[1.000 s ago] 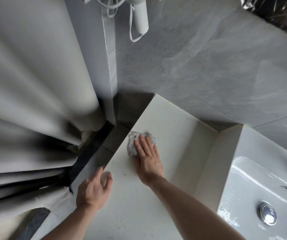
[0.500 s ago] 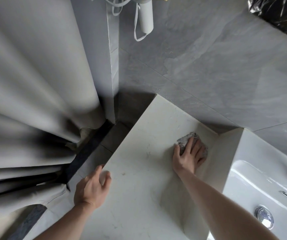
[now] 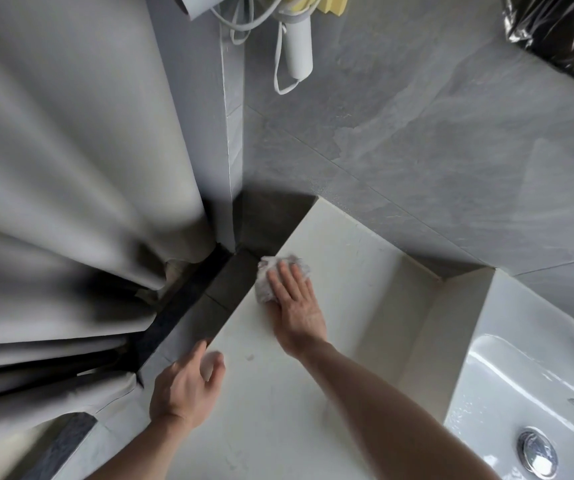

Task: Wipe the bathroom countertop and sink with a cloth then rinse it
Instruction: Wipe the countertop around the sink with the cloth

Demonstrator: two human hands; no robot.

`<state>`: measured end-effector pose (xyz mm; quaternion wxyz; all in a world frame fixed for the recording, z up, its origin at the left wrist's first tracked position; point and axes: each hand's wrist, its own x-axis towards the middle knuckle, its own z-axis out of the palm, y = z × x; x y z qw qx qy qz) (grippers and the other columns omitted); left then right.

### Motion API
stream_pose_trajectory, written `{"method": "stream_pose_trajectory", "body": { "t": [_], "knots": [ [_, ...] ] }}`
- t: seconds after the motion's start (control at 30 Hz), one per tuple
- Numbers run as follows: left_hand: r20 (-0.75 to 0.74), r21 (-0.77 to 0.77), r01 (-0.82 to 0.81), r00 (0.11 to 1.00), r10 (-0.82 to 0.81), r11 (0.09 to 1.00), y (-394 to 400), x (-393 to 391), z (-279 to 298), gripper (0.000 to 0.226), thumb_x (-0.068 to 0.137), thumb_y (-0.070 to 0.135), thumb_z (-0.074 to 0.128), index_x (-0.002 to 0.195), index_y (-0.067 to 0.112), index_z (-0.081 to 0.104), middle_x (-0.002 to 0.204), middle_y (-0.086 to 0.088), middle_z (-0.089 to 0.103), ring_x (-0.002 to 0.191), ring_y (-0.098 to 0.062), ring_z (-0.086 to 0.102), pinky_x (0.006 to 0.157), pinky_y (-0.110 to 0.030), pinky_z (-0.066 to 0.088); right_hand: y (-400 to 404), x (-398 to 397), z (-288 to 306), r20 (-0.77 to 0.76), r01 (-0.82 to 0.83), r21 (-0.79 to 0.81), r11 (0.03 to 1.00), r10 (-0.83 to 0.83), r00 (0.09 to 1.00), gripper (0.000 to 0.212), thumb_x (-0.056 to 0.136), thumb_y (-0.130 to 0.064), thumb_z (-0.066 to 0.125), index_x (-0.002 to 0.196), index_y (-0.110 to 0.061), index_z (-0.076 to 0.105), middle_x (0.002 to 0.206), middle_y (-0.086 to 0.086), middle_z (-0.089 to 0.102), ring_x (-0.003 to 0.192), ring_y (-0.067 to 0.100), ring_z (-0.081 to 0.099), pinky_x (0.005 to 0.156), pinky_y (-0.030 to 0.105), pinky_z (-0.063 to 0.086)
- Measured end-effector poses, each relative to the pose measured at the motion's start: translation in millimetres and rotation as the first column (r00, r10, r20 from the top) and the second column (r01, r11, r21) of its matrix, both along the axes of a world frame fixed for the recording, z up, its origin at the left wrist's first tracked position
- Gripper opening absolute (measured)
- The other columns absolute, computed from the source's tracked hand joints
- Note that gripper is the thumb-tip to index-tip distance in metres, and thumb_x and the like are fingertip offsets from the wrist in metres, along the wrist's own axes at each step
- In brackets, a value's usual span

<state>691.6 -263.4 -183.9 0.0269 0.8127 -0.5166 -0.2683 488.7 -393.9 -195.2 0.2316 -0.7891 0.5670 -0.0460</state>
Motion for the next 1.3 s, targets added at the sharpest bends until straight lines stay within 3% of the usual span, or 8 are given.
{"method": "stream_pose_trajectory", "body": {
  "t": [0.17,0.27,0.43,0.6,0.73,1.0,1.13,1.3],
  "knots": [
    [0.009,-0.007,0.003,1.000,-0.003,1.000,0.1,-0.8,0.3,0.044,0.093,0.059,0.039,0.124,0.033,0.056,0.119,0.004,0.071,0.103,-0.028,0.068,0.081,-0.037,0.050,-6.2,-92.8,-3.4,-0.125,0.318,-0.083,0.944,-0.327,0.937,0.064,0.103,-0.044,0.043,0.161,-0.021,0.028,0.172,0.004,0.016,0.159,0.028,0.005,0.128,0.047,0.012],
    [0.000,-0.011,-0.002,1.000,0.002,1.000,-0.1,-1.4,1.7,0.044,0.093,0.058,0.039,0.125,0.033,0.055,0.116,0.003,0.072,0.100,-0.029,0.068,0.079,-0.037,0.051,-4.9,-138.5,3.7,-0.224,0.456,-0.082,0.886,-0.463,0.858,0.067,0.100,-0.047,0.044,0.161,-0.023,0.029,0.170,0.008,0.019,0.158,0.030,0.010,0.128,0.047,0.010],
    [-0.001,-0.005,0.004,1.000,-0.004,1.000,0.9,-0.1,0.4,0.046,0.091,0.061,0.034,0.123,0.034,0.053,0.114,0.003,0.073,0.098,-0.028,0.068,0.078,-0.035,0.050,-17.4,-162.6,6.6,-0.250,0.574,-0.055,0.817,-0.568,0.784,0.076,0.094,-0.055,0.036,0.162,-0.024,0.024,0.171,0.014,0.012,0.156,0.037,0.009,0.126,0.051,0.009],
    [0.013,-0.016,0.016,1.000,-0.016,1.000,-0.9,-2.1,2.8,0.043,0.094,0.056,0.039,0.125,0.032,0.055,0.117,0.002,0.072,0.099,-0.029,0.068,0.078,-0.035,0.050,-43.4,-129.5,2.4,-0.242,0.730,0.025,0.683,-0.704,0.667,0.080,0.097,-0.068,0.037,0.163,-0.032,0.011,0.172,-0.001,0.004,0.156,0.038,-0.003,0.121,0.066,0.002],
    [0.005,0.002,-0.001,1.000,0.001,1.000,-0.5,-1.1,2.8,0.046,0.093,0.060,0.035,0.127,0.034,0.052,0.118,0.003,0.071,0.102,-0.028,0.067,0.080,-0.036,0.050,-66.3,-95.2,2.4,-0.252,0.707,0.029,0.706,-0.680,0.689,0.083,0.095,-0.072,0.031,0.163,-0.031,0.008,0.173,0.000,0.001,0.156,0.038,-0.007,0.121,0.066,0.001],
    [-0.004,-0.002,-0.006,1.000,0.006,1.000,-0.8,-2.5,5.8,0.043,0.094,0.057,0.037,0.128,0.035,0.052,0.116,0.004,0.072,0.101,-0.027,0.068,0.080,-0.034,0.050,-72.9,-13.5,7.4,-0.088,0.280,0.008,0.960,-0.278,0.957,0.064,0.099,-0.042,0.044,0.158,-0.025,0.027,0.170,0.004,0.014,0.157,0.035,-0.004,0.127,0.052,0.004],
    [-0.006,-0.005,-0.012,1.000,0.012,1.000,-2.8,-2.5,6.8,0.044,0.094,0.057,0.038,0.130,0.035,0.052,0.117,0.004,0.072,0.104,-0.027,0.067,0.082,-0.034,0.050,-81.4,-36.3,11.2,-0.141,0.227,0.027,0.973,-0.222,0.965,0.064,0.099,-0.050,0.041,0.158,-0.029,0.026,0.170,-0.001,0.013,0.158,0.027,-0.002,0.128,0.049,0.004],
    [-0.009,-0.009,0.002,1.000,-0.002,1.000,-1.5,-2.4,8.0,0.036,0.094,0.056,0.039,0.118,0.034,0.054,0.112,0.002,0.073,0.101,-0.027,0.067,0.078,-0.035,0.050,-73.4,-121.0,10.4,-0.271,0.494,0.010,0.869,-0.473,0.838,0.068,0.100,-0.058,0.035,0.159,-0.028,0.021,0.171,-0.001,0.009,0.157,0.028,0.001,0.123,0.056,0.011]
  ]
}}
